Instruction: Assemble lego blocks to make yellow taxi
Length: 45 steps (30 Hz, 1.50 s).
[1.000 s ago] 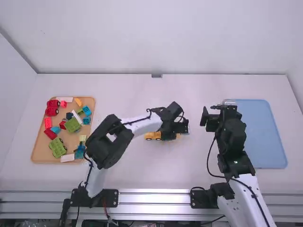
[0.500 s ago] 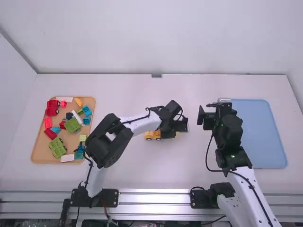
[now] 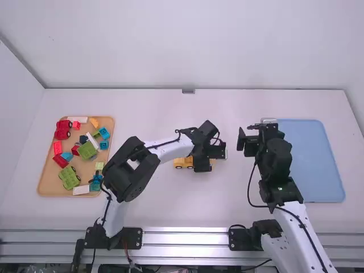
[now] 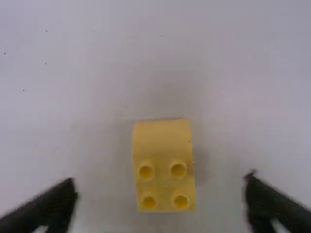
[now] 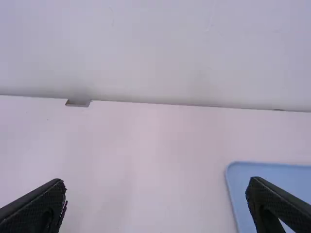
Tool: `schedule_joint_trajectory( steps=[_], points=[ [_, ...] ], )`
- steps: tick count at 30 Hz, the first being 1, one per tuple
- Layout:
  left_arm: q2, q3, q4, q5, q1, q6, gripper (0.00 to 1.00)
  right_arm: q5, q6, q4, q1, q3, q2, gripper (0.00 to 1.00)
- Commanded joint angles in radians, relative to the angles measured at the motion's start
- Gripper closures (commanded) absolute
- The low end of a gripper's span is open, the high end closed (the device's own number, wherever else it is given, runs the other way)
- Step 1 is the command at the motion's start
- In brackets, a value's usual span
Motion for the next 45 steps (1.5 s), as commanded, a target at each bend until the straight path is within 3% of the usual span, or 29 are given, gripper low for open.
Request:
schedule_joint_trajectory(
  steps=[1,6,9,10,13,17,24,28,31,34,40,45],
  points=[
    [0.017,0.018,0.005,0.015,0.004,0.004,0.01,-0.003,-0.019,0.003,-0.001,-0.006,-0.011,0.01],
    [-0.063,0.017,-0.035,0.117,0.045,0.066,0.01,-0.058,-0.103,0.012,-0.015,-0.006,0.016,0.01],
    [-0.153,0.016,-0.092,0.258,0.132,0.117,0.01,-0.337,-0.223,0.039,-0.077,-0.006,0.071,0.01],
    [-0.153,0.016,-0.092,0.258,0.132,0.117,0.01,-0.337,-0.223,0.039,-0.077,-0.006,0.071,0.01],
    [-0.227,0.005,-0.138,0.372,0.232,0.162,0.01,-0.595,-0.269,0.118,-0.166,-0.006,0.163,0.01],
    [-0.307,-0.05,-0.071,0.376,0.322,0.094,0.01,-0.871,-0.293,0.24,-0.242,-0.002,0.294,0.01],
    [-0.543,-0.235,0.069,0.431,0.434,0.053,0.01,-1.122,-0.39,0.206,-0.233,0.14,0.493,0.01],
    [-0.665,-0.362,0.187,0.543,0.533,-0.003,0.01,-1.131,-0.591,-0.01,-0.178,0.255,0.565,0.01],
    [-0.719,-0.482,0.279,0.713,0.625,-0.002,0.01,-1.046,-0.862,-0.264,-0.13,0.331,0.615,0.01],
    [-0.709,-0.575,0.352,0.843,0.668,0.013,0.01,-1.038,-1.028,-0.366,-0.112,0.34,0.657,0.01],
    [-0.591,-0.653,0.368,0.991,0.663,0.258,0.01,-1.111,-1.157,-0.373,-0.141,0.303,0.766,0.01],
    [-0.443,-0.64,0.405,1.052,0.663,0.285,0.01,-1.125,-1.179,-0.245,-0.144,0.28,0.957,0.02]
  ],
)
